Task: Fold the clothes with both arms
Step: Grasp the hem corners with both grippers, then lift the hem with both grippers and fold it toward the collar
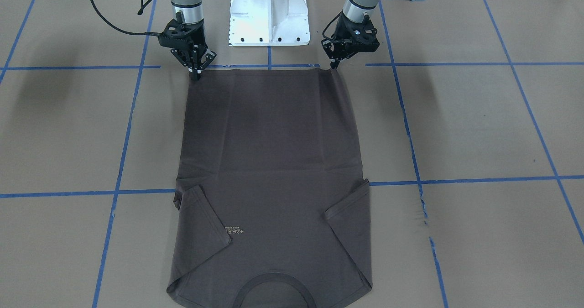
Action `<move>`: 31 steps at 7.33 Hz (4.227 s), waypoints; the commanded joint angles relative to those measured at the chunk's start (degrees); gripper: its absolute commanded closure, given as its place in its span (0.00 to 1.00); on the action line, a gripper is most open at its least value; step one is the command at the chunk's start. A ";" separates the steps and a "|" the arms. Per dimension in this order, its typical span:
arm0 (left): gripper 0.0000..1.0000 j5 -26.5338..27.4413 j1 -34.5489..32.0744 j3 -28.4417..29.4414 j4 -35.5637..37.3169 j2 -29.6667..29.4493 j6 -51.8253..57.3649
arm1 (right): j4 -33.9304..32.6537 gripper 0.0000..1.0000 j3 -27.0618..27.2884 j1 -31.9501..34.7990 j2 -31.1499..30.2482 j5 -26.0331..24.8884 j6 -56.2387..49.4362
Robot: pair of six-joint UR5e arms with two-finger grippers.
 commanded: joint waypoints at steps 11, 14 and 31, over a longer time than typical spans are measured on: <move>1.00 -0.09 0.03 -0.04 -0.02 -0.03 -0.09 | -1.76 0.77 -0.07 -3.47 -1.26 -2.54 2.92; 1.00 0.00 0.03 -0.04 -0.02 -0.03 0.00 | -1.76 1.00 0.37 -3.38 -1.00 -2.54 3.30; 1.00 -8.87 -23.65 -10.80 31.19 -15.05 22.56 | -30.36 1.00 18.96 17.48 16.74 13.07 -8.37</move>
